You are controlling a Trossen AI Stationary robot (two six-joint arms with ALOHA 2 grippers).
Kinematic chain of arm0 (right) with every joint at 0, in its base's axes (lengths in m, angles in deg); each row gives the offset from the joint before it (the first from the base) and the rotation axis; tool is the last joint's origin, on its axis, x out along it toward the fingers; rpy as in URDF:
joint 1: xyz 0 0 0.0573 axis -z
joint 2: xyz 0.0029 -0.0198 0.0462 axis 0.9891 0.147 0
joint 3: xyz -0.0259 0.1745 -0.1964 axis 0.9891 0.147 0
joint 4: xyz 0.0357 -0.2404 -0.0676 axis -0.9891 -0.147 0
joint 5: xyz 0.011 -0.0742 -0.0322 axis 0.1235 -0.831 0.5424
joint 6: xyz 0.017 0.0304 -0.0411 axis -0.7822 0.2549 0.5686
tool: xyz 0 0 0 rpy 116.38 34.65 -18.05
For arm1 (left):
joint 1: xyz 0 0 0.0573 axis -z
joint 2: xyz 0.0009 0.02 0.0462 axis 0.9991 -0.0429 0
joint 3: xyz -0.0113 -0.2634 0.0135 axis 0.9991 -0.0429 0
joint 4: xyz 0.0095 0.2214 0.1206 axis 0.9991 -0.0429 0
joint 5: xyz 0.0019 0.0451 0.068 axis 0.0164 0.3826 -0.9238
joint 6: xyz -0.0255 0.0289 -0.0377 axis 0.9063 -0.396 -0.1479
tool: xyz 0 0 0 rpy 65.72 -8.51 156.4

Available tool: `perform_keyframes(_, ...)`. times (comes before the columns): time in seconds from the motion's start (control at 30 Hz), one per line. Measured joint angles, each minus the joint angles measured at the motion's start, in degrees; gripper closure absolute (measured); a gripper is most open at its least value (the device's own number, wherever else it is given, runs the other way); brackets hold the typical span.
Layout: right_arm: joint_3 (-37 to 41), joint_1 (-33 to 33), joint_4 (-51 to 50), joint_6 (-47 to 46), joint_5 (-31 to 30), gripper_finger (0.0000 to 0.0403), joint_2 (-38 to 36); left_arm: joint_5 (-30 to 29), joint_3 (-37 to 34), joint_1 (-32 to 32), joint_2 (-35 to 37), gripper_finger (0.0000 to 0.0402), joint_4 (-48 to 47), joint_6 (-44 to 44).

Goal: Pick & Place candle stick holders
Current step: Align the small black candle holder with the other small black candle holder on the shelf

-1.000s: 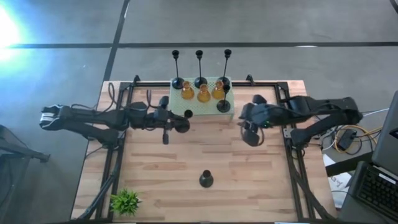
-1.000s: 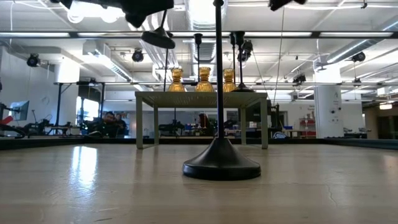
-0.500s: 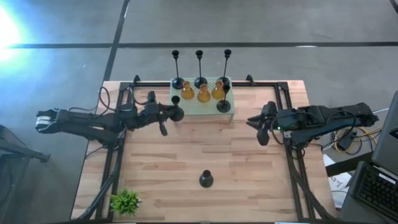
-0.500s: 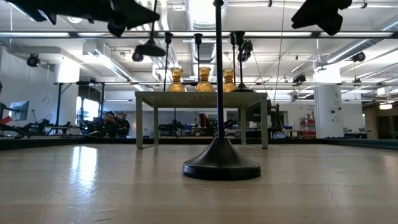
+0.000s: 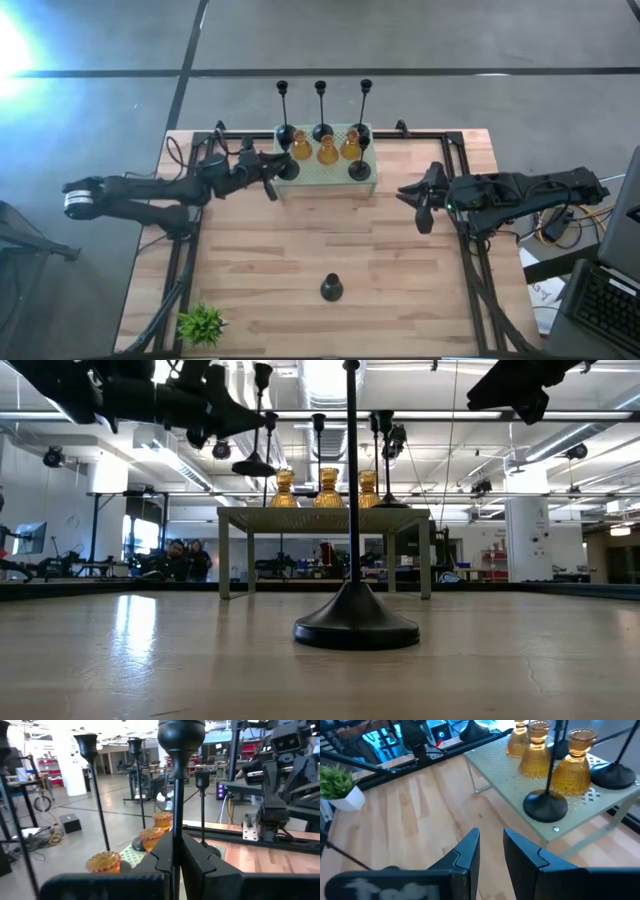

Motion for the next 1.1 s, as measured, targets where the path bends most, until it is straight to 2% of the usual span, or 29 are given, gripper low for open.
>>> perform_keyframes(0.3,0.0,0.04,-0.04,0.32,-0.4,0.0338,0.34,5.6,0.0,-2.58,-7.33,0.0385,9.23,0.86)
perform_keyframes(0.67,0.02,0.0,-1.45,0.15,-0.03,0.033,0.35,4.92,-1.45,-4.55,-9.83,0.0385,10.52,2.92)
perform_keyframes(0.9,0.02,0.0,-1.73,0.5,-0.08,0.0326,0.39,3.61,-9.18,-6.16,-9.28,0.0385,23.44,6.65)
perform_keyframes(1.1,0.04,0.02,-1.33,0.57,-0.21,0.0336,0.41,3.99,-7.62,-6.16,-10.39,0.0385,20.68,5.79)
